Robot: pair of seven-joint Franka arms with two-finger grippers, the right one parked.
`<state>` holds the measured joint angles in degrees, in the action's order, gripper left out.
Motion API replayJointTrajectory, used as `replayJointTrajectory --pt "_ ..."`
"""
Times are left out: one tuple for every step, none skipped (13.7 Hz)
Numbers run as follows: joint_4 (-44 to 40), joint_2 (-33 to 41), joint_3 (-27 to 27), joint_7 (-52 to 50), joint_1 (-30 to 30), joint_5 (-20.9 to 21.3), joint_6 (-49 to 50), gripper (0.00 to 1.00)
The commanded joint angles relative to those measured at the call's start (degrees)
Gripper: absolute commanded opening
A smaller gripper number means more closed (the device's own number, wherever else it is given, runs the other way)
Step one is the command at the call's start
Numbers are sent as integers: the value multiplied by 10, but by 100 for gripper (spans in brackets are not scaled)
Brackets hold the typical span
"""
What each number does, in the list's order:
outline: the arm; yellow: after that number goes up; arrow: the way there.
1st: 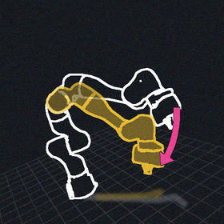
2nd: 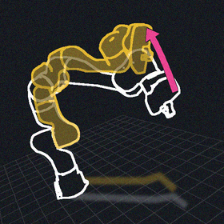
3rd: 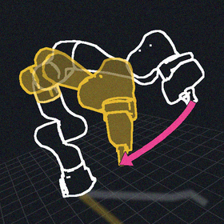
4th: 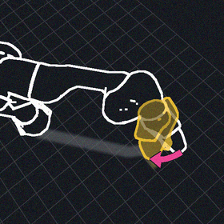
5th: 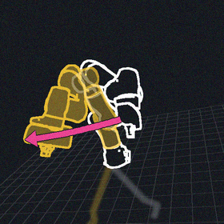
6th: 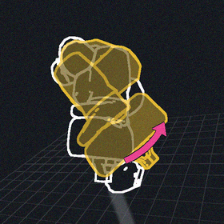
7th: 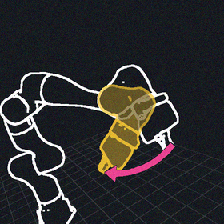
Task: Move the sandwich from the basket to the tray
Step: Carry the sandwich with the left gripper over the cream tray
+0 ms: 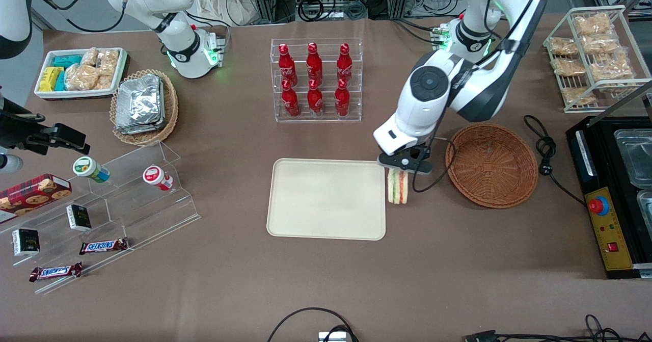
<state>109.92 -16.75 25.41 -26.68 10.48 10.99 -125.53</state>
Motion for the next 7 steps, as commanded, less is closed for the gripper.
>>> replayJointTrajectory --pt "-53 -65 -2 -37 21 38 8 5" --pt "-62 -80 -2 -42 25 39 5 5" --pt "-70 -96 -2 -54 28 39 -3 5" --pt "-80 -110 -2 -69 37 40 -12 5" --pt "-86 -122 -2 -73 44 41 -19 5" --pt "-89 -132 -2 -74 45 42 -24 5" --pt "-91 -140 -2 -74 45 42 -34 5"
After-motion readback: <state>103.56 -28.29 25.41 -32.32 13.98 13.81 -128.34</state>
